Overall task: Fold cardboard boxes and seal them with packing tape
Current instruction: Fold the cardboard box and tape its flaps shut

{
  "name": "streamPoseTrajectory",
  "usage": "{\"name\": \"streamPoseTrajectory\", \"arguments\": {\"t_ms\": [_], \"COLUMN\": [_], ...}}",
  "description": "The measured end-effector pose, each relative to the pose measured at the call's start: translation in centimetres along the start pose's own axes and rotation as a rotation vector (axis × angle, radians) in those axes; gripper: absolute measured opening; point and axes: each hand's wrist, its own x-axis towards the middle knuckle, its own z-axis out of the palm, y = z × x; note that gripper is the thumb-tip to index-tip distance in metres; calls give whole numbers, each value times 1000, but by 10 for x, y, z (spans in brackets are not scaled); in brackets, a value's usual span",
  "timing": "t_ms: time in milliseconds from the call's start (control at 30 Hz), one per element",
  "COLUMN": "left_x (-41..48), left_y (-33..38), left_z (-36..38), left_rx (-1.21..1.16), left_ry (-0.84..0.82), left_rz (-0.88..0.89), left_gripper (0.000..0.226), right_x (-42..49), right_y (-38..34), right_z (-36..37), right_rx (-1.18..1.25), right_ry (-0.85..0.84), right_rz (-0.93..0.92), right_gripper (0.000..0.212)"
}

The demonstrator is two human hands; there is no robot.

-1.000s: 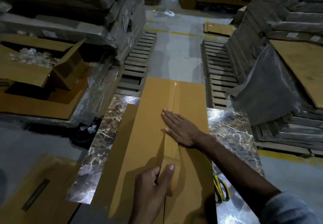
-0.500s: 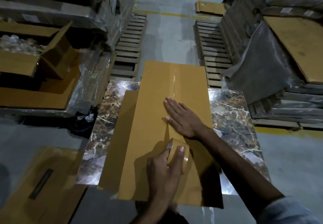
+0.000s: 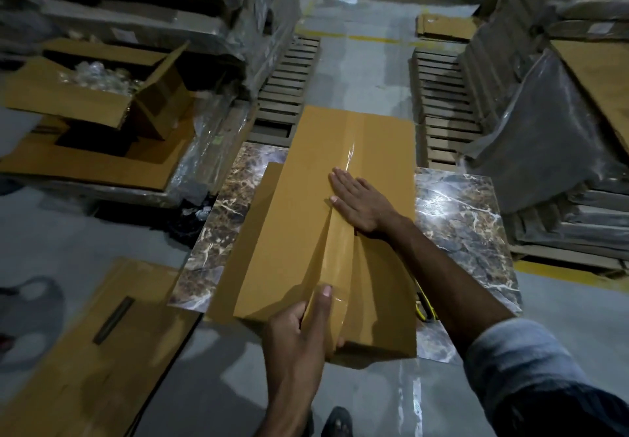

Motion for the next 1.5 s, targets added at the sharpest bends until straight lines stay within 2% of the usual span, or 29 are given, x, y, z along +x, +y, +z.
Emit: {"name": "streamPoseTrajectory", "arguments": {"t_ms": [67,233,500,600,833,933,1167,1333,1500], "left_x": [-19,-38,-51,-50,-44,-38,-29,-16,-17], "left_y": [-6,-32,-77,-88,-98,-100,-102,-75,-75], "left_z": [-3,-8,-2,1,4,5,15,38,39], "left_rx": [-4,57,108,110,264,252,208,104,156], "left_ry": [22,111,240,242,218,226,206,236,258], "left_rz": [-38,-35,-102,-113,-2,31,29,91,137], "left_gripper": [56,78,74,78,63,55,59,38,34], "right_x": [0,-1,-9,-10,-31,-61,-140,-158,-177], "right_y": [0,-2,-10,-12,-33,-59,-113,-109,-102], "right_z": [1,0,4,6,11,23,55,54,52], "right_rx": [-3,-35,-76,-97,-67,-35,13,38,75], "right_ry": [-4,-6,24,36,47,50,0,-14,-4], "right_rz": [0,-1,10,22,80,78,-39,-85,-195], "right_gripper": [67,70,72,70,71,72,73,80,74]}}
